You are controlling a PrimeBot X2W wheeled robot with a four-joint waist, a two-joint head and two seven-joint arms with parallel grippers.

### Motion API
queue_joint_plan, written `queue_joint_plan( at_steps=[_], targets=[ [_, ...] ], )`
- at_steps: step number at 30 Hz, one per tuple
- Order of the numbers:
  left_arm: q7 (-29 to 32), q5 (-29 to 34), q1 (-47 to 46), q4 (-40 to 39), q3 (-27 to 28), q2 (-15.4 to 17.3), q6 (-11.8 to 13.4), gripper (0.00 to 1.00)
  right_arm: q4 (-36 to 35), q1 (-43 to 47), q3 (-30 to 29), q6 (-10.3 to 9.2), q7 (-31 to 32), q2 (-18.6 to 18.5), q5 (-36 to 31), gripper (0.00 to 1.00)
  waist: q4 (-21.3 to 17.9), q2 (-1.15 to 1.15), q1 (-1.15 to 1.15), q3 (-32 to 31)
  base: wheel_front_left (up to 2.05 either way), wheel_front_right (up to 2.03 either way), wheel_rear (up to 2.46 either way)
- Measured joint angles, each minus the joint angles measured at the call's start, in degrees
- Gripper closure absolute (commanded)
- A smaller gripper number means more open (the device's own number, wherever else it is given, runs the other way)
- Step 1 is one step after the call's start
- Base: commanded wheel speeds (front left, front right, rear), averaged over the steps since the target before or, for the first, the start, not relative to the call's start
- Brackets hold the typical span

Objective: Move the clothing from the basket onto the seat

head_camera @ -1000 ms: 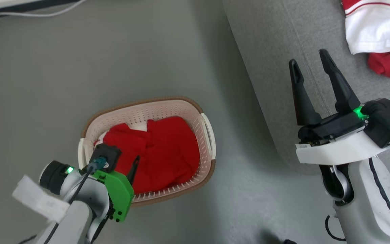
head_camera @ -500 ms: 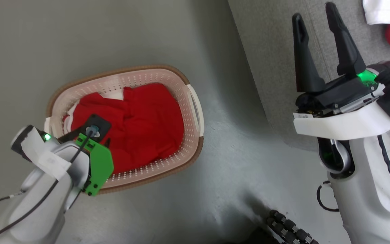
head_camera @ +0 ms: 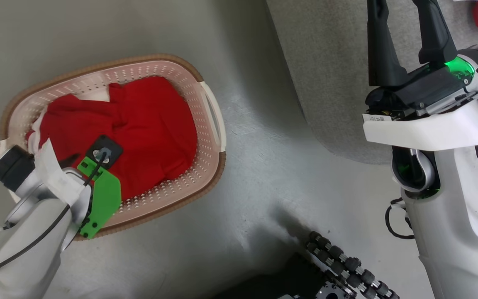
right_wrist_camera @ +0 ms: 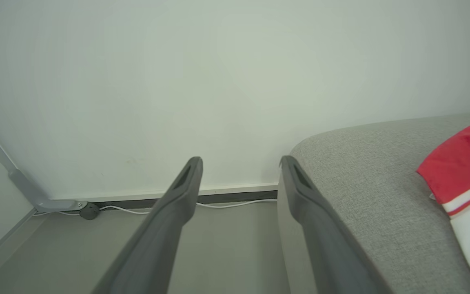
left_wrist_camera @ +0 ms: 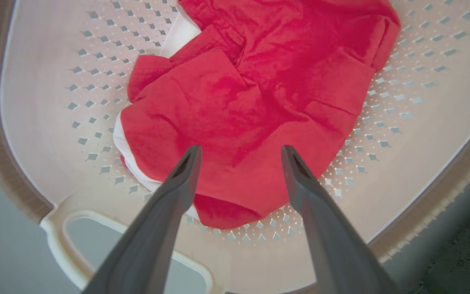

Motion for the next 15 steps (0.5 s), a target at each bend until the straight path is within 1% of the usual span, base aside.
queue_joint_plan(
  at_steps=[3,7,10,15],
  targets=[
    [1.1,0.33,-0.48,0.49,-1.34,1.42,0.0,0.0,0.03,-0.35,0.22,-0.01,0.0,0.04,0.93,0.0,-1.01,0.0,0.0,0.89,0.0,0.0,0.0],
    [2.72,0.35,-1.37,0.55,-2.08,2.08,0.0,0.0,-0.09,-0.59,0.88,-0.11,0.0,0.04,4.03,0.0,-2.07,0.0,0.0,2.01,0.0,0.0,0.0],
    [3.5,0.35,-1.57,0.58,-2.8,2.76,-0.01,0.0,-0.18,-0.86,1.65,-0.74,0.0,0.05,5.72,0.0,-2.77,0.0,0.0,2.79,0.0,0.0,0.0],
    [5.0,0.34,-1.64,0.01,-5.41,4.9,-0.01,0.0,-0.74,-1.45,2.56,-1.63,-0.01,0.07,8.16,0.0,-3.89,0.0,-0.01,4.02,0.0,0.0,0.0]
  ],
)
